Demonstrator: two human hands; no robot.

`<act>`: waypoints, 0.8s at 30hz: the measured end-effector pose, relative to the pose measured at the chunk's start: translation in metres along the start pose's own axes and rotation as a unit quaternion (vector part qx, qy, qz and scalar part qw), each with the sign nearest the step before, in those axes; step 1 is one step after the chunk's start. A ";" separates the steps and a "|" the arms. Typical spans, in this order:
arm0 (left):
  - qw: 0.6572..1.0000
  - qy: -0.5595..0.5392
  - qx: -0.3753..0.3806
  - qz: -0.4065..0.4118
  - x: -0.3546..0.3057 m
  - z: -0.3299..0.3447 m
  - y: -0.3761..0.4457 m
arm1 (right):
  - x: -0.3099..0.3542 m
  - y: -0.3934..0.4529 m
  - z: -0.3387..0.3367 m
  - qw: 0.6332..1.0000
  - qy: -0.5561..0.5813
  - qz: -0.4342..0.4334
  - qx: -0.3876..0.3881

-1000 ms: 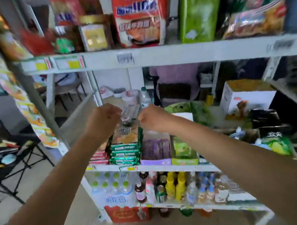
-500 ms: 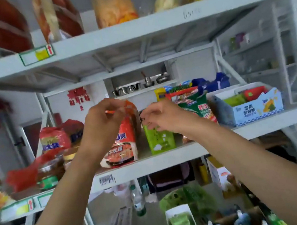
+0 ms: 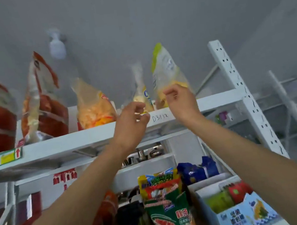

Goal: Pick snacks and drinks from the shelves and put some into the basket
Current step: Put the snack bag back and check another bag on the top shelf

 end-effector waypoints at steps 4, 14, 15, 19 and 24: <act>0.999 0.039 0.028 -0.004 -0.017 0.055 0.047 | -0.035 0.045 -0.021 0.992 -0.122 -0.003 0.012; 0.980 0.131 0.072 -0.135 -0.013 0.137 0.121 | -0.106 0.091 -0.007 0.971 -0.112 0.125 0.173; 0.974 0.164 0.081 -0.137 -0.010 0.143 0.123 | -0.111 0.093 -0.007 0.970 -0.101 0.138 0.170; 0.947 0.274 0.102 -0.135 0.006 0.162 0.128 | -0.126 0.102 -0.005 0.973 -0.080 0.153 0.152; 0.944 0.276 0.059 -0.170 0.024 0.167 0.135 | -0.137 0.108 -0.002 0.975 -0.065 0.142 0.157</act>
Point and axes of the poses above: each hand's wrist, its own y-axis towards the middle knuckle, its own z-axis out of the palm, x = y × z, the point moved 10 cm from there along y, towards the middle knuckle, and after that the axes turned 2 degrees about -z, right-handed, at the moved point
